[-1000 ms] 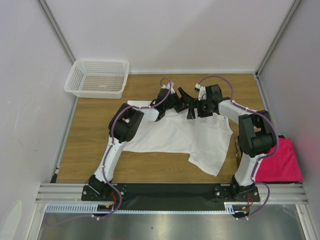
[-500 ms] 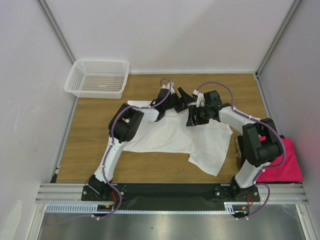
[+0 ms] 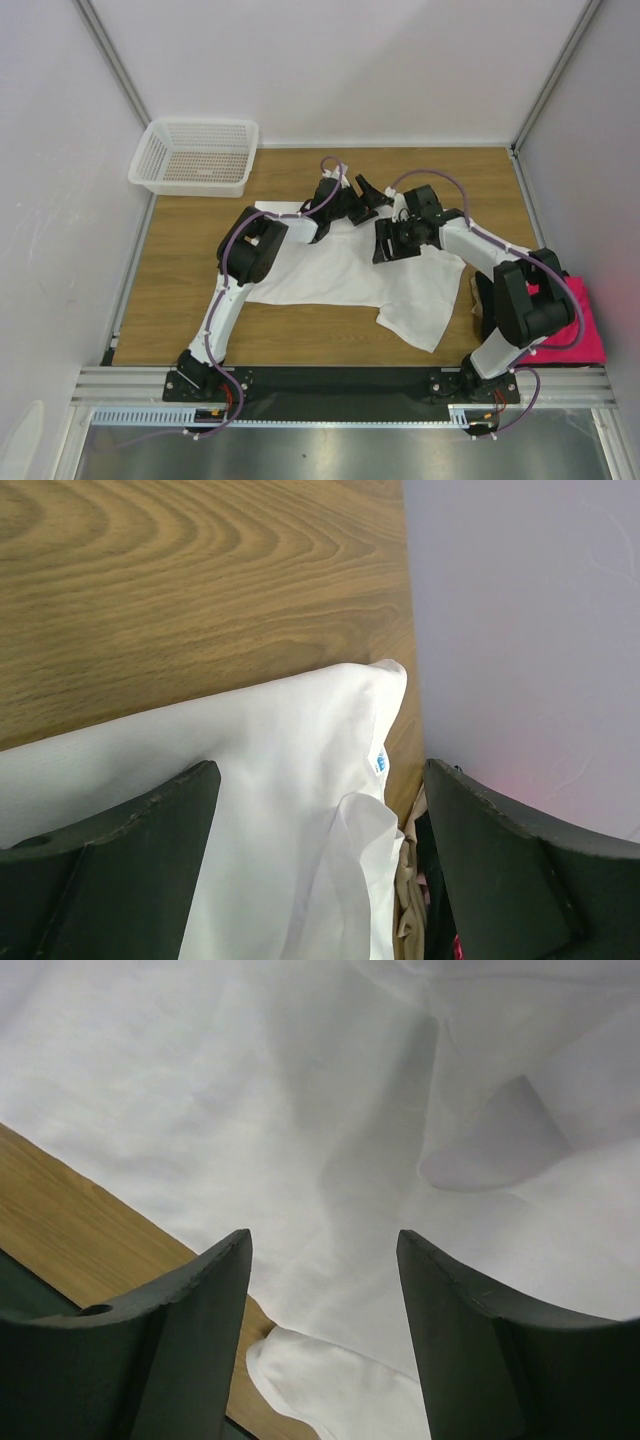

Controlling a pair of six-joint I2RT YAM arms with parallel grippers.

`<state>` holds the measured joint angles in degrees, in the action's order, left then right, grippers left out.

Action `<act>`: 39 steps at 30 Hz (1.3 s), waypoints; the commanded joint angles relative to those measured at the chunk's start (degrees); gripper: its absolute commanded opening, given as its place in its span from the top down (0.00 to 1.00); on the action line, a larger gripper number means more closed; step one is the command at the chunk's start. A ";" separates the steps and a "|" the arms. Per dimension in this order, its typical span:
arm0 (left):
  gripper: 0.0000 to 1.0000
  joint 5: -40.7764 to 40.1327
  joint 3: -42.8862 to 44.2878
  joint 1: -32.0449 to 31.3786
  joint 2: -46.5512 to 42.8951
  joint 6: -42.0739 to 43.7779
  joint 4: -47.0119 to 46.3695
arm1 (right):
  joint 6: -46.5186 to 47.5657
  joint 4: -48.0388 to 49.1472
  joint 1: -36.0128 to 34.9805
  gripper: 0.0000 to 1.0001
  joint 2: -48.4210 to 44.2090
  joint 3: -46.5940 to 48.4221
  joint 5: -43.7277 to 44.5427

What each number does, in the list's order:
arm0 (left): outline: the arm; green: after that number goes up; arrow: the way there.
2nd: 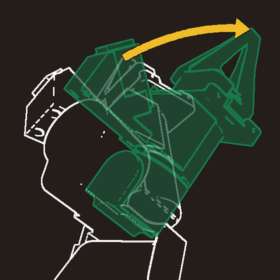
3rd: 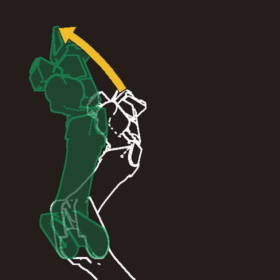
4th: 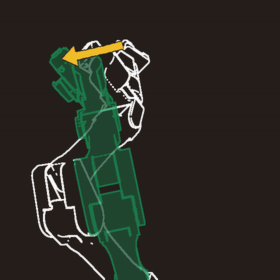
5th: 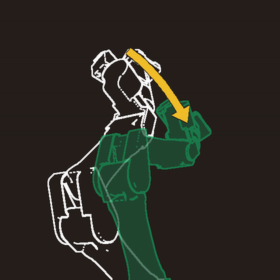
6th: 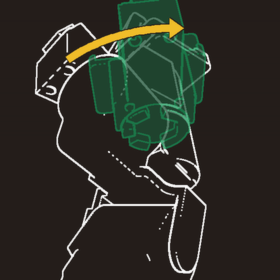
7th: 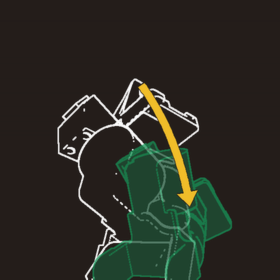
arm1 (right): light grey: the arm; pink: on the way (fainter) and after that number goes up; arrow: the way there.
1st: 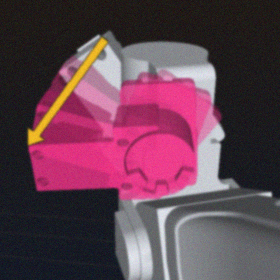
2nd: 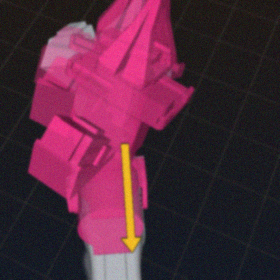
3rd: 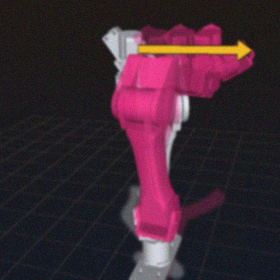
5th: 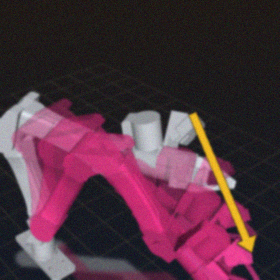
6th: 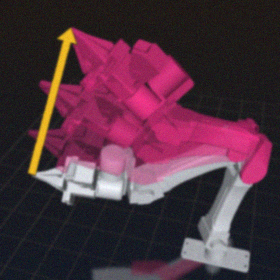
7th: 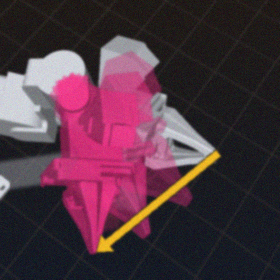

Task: Fold and stack the t-shirts
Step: Fold the tshirt

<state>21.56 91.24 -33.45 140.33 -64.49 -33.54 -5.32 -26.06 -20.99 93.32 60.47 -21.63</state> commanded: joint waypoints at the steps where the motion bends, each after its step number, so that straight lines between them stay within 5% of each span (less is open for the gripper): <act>1: 0.11 -0.73 -1.59 0.32 0.12 0.68 0.58 | -2.30 0.83 1.82 0.33 -4.55 3.60 7.01; 7: 0.11 -0.47 -2.38 0.32 -0.15 0.50 0.05 | -8.30 6.37 9.21 0.32 -1.30 9.57 8.87; 14: 0.11 -0.20 -2.47 0.23 -0.32 0.77 0.05 | 1.79 5.59 9.74 0.17 8.88 15.38 8.64; 39: 0.11 0.06 -1.94 0.58 0.20 0.77 0.58 | 8.84 15.43 11.24 0.12 16.19 10.81 -6.67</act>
<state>21.65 90.30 -33.34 140.31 -64.51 -35.51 2.61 -12.95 -9.98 108.38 69.23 -25.69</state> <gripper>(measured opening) 0.890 0.876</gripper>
